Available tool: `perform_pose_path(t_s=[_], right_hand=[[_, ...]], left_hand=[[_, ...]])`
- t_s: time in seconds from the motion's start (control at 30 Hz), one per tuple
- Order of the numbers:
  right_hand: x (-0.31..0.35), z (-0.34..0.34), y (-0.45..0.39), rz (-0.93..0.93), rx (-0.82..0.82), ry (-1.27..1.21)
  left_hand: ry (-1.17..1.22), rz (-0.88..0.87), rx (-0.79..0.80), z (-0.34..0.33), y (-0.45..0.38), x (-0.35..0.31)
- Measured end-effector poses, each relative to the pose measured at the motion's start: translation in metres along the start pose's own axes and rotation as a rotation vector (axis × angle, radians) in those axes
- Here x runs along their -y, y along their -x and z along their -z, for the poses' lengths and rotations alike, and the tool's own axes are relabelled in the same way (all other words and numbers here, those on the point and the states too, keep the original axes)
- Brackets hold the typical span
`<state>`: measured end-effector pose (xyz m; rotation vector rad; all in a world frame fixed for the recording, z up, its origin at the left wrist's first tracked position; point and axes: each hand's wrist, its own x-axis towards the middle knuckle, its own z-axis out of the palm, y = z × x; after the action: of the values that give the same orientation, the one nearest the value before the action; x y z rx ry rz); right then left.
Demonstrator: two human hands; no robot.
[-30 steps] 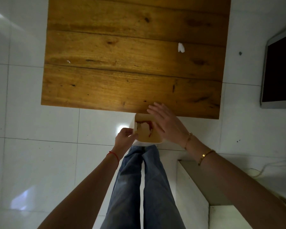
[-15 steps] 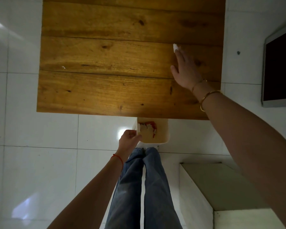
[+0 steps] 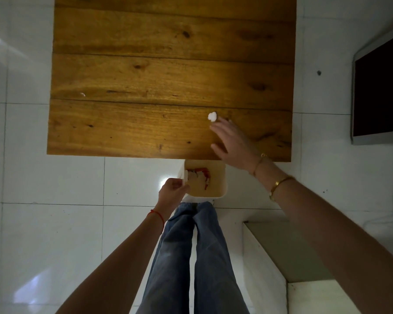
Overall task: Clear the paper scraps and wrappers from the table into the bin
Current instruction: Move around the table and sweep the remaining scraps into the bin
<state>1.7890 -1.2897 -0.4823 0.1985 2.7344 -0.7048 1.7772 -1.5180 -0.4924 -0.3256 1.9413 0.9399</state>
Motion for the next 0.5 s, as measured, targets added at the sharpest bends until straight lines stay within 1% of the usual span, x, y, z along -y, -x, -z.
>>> perform_pose_path(t_s=[0.07,0.13,0.27,0.33,0.4,0.5], right_hand=[[0.01,-0.016,0.024,-0.004,0.026,-0.022],[0.015,-0.025,0.039,-0.014,0.018,-0.025],[0.013,-0.014,0.024,-0.084,-0.113,-0.067],[0.01,-0.003,0.005,-0.092,-0.145,-0.05],[0.007,0.004,-0.012,-0.067,-0.108,-0.029],[0.007,-0.002,-0.021,-0.02,-0.002,0.026]], left_hand=[[-0.018,0.015,0.0,-0.001,0.003,0.002],[-0.021,0.025,-0.002,-0.001,0.005,0.002],[-0.007,0.026,-0.006,-0.001,0.01,0.003],[-0.011,0.03,-0.012,-0.001,0.01,0.004],[-0.018,0.035,-0.013,-0.001,0.008,0.004],[-0.017,0.049,-0.015,-0.001,0.005,0.006]])
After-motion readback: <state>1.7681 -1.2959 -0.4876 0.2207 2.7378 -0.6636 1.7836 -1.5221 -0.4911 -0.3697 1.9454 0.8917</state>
